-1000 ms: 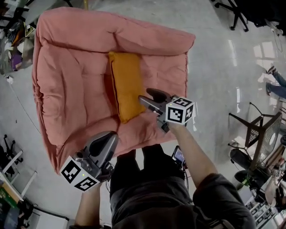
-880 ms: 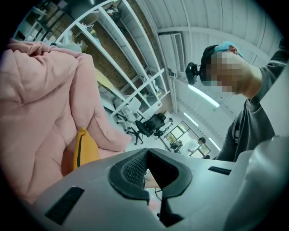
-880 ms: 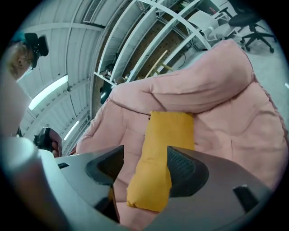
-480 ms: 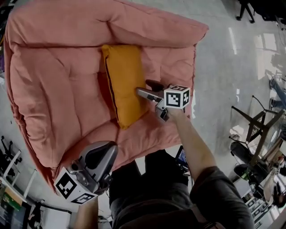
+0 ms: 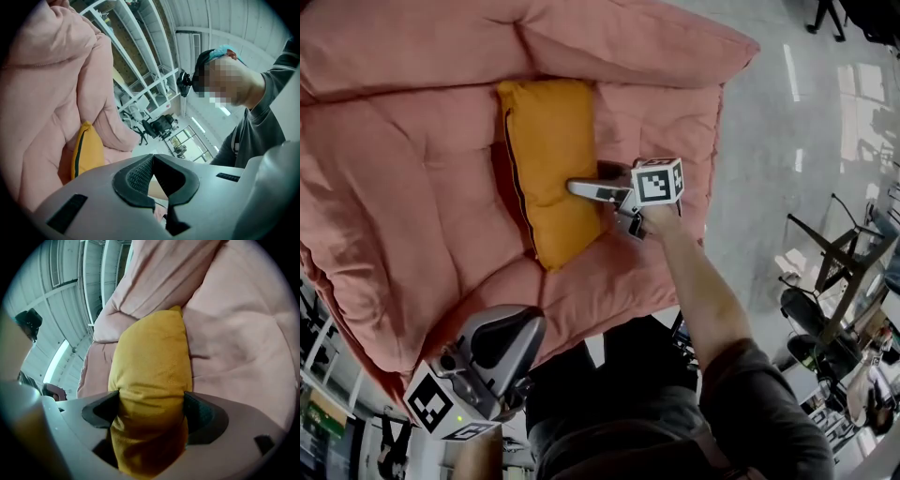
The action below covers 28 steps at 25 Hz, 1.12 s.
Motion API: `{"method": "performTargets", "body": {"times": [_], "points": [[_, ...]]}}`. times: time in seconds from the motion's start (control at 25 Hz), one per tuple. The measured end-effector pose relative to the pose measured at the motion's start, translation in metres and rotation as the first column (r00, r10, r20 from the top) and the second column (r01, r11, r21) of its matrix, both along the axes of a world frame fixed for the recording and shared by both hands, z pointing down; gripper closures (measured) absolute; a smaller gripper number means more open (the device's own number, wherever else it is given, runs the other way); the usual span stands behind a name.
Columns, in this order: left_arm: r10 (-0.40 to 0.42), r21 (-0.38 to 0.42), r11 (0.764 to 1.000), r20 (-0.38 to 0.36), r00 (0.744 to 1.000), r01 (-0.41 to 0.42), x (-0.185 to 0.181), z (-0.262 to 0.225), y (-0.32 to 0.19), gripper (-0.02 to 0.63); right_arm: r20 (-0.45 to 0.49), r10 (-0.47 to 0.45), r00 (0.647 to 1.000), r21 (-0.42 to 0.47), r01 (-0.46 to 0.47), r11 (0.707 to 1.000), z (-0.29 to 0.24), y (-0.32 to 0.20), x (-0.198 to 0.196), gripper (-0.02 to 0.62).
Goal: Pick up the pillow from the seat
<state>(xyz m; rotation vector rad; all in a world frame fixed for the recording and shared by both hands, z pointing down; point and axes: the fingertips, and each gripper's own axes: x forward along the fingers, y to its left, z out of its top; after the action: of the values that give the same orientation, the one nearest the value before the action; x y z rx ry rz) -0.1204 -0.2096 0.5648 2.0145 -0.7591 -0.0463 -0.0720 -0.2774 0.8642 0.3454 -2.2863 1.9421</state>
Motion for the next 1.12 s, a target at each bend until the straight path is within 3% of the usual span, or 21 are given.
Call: {"method": "performTargets", "body": {"times": [0.28,0.44,0.68,0.88,1.12], "points": [[-0.006,-0.016,1.0,-0.01,1.0,0.006,-0.007,0.004,0.01,0.595,0.063,-0.013,0.998,0.03,0.011,0.999,-0.004,0.002,-0.016,0.232],[-0.004,0.01,1.0,-0.012,1.0,0.004,-0.009,-0.006,0.016,0.595,0.045,-0.018,0.999,0.084,0.014,0.996,-0.026,0.006,-0.015,0.341],[0.004,0.064,0.998,-0.015,1.0,-0.003,-0.011,-0.038,0.025,0.595,-0.029,0.009,1.0,0.184,-0.004,0.983,-0.067,0.01,-0.012,0.396],[0.006,0.124,0.992,0.003,1.0,-0.007,-0.011,-0.075,0.031,0.595,-0.017,0.047,0.999,0.29,-0.04,0.956,-0.148,0.005,-0.004,0.396],[-0.009,0.232,0.973,0.026,1.0,0.002,0.003,-0.144,0.025,0.595,0.025,0.127,0.992,0.407,-0.126,0.905,-0.28,-0.017,0.035,0.394]]}}
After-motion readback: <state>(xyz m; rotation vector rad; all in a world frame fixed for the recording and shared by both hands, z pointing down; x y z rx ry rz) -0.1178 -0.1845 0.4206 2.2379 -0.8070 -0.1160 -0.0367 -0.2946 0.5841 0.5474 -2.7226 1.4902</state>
